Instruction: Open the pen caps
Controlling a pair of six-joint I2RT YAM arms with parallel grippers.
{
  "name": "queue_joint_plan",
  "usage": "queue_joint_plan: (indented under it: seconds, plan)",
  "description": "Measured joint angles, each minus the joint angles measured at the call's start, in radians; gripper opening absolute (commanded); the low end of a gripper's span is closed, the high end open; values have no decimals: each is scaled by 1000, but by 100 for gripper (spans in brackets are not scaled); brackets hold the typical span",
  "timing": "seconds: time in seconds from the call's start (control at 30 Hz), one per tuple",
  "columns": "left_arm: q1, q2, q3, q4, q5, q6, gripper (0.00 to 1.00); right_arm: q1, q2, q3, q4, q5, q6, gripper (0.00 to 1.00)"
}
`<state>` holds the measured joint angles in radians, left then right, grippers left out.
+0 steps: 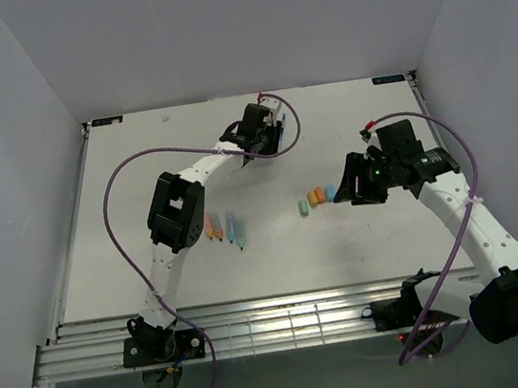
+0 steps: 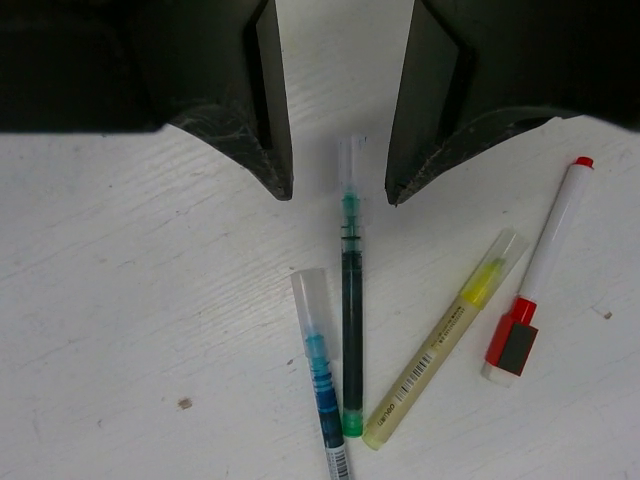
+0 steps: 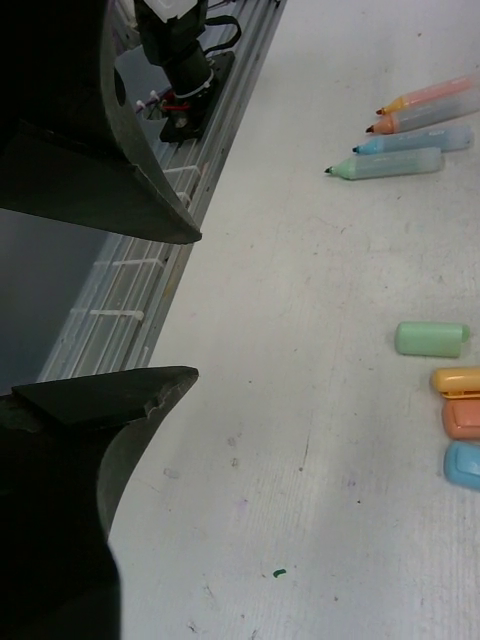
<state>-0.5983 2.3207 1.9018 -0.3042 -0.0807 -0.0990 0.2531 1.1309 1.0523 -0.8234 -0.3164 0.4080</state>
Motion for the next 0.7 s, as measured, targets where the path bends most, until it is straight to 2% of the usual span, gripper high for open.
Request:
queue_joint_plan:
  seconds: [0.5, 0.63, 0.7]
  plan:
    - [13, 97, 21, 51, -9, 14, 54, -18, -18, -41, -22, 0, -24, 58]
    - [16, 105, 21, 52, -10, 13, 50, -19, -19, -41, -22, 0, -24, 58]
    - [18, 105, 21, 54, -10, 11, 45, -21, -21, -43, -22, 0, -24, 58]
